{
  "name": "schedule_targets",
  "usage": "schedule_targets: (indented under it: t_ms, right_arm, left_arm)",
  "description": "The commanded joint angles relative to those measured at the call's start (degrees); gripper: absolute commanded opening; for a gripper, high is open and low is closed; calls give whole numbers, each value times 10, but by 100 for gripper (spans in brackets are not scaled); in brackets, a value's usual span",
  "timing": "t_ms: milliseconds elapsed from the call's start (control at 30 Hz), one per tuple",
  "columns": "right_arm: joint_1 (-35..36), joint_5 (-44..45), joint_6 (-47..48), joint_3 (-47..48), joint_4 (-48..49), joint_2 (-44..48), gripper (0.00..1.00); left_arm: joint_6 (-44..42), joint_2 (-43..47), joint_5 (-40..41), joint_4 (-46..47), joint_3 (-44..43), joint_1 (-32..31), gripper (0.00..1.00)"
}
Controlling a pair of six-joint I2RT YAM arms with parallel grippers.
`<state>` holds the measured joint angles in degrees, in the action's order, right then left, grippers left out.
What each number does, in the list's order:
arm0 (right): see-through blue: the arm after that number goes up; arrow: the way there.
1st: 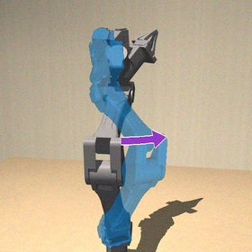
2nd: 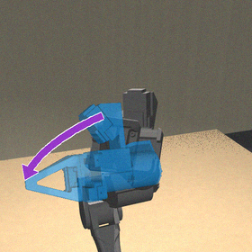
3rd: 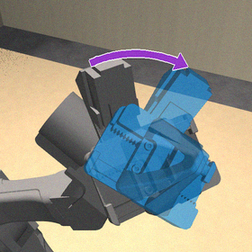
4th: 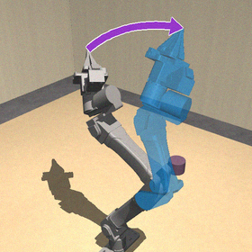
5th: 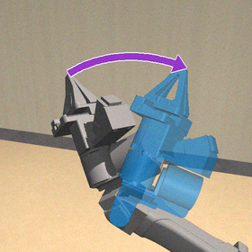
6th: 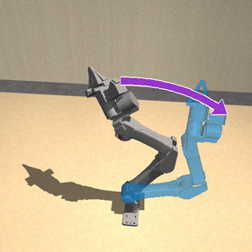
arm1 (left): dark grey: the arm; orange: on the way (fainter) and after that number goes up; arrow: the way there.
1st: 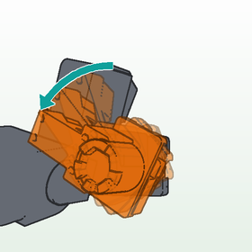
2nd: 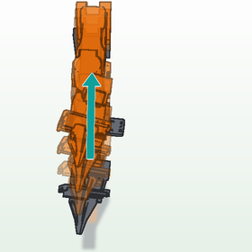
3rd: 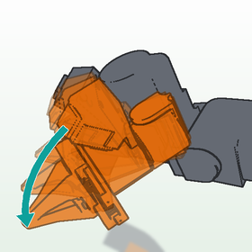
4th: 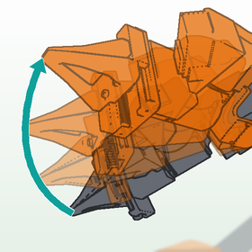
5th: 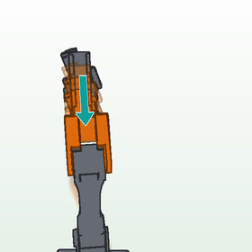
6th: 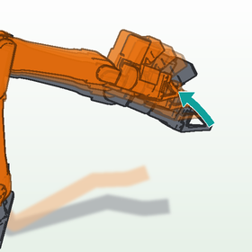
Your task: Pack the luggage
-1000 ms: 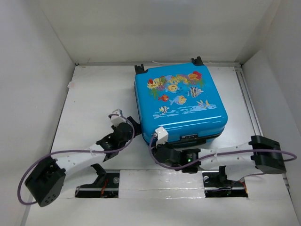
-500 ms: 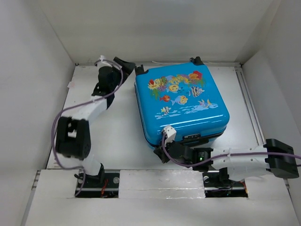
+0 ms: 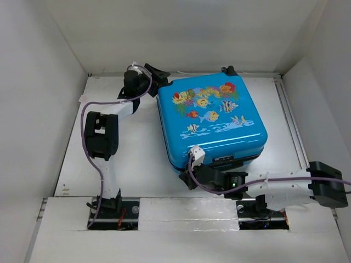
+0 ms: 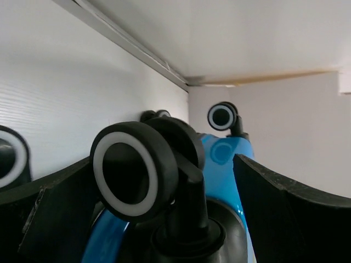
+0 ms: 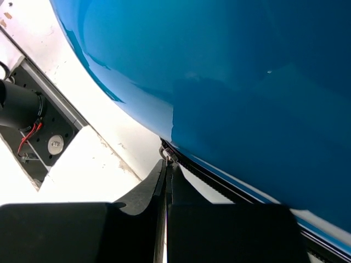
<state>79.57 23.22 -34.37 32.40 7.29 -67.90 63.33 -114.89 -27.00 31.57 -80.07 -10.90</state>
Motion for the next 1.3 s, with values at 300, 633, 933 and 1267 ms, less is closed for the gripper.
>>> schedule_targets:
  t_ms: [300,633,933,1267]
  right_arm:
    - [-36,-91,-49,-46,23,69,0]
    - [-238,-221,19,-39,5,167,0]
    - [-405,-324,91,89,-65,115,0]
    - [-126,-254,-38,-62,-60,139,0]
  left_arm:
    - [177,-41,17,310,42,-5,0]
    - [128,142,133,401,313,64,0]
    - [18,457,239,328,615,30,0]
    - [-55,650,260,146,666,25,0]
